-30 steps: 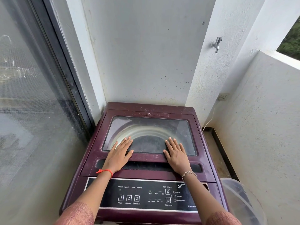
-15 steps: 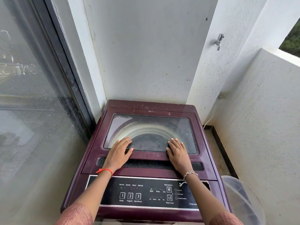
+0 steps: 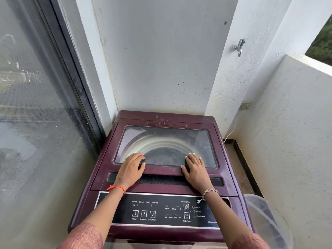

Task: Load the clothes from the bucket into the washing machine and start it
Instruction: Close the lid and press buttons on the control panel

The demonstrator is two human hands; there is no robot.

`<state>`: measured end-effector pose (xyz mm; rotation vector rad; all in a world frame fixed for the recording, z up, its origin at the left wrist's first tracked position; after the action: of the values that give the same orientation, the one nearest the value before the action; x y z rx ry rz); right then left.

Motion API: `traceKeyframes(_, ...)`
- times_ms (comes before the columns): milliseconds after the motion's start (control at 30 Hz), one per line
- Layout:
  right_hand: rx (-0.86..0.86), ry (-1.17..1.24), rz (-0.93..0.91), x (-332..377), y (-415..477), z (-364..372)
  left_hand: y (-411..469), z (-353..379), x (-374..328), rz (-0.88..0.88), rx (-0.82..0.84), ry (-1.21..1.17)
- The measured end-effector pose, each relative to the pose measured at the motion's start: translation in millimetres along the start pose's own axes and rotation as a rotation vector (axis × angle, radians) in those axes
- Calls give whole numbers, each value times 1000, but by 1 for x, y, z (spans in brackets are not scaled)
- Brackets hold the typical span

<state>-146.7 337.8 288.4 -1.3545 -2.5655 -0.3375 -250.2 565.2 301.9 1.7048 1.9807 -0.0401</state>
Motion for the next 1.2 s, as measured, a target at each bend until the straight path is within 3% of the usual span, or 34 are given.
traceKeyframes(433, 78, 73, 24, 8, 24, -23, 33, -1, -22, 6, -17, -29)
traceKeyframes(767, 127, 1, 43, 23, 44, -23, 50, 21, -42, 10, 134, 126)
traceKeyframes(1033, 109, -33, 13, 25, 40, -14, 46, 30, -44, 45, 113, 164)
traceKeyframes(1200, 151, -65, 37, 27, 39, -8, 46, 37, -45, -40, 196, 175)
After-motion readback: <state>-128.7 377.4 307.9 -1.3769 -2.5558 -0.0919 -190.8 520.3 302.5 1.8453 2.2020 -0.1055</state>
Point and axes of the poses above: each hand's wrist, its own y-axis towards the middle knuckle, its own z-axis out of the palm, x = y × z, the point moved 3 cm from there along y, towards the middle knuckle, and after that the axes turned 1 degree about z, right-handed, at the moved point
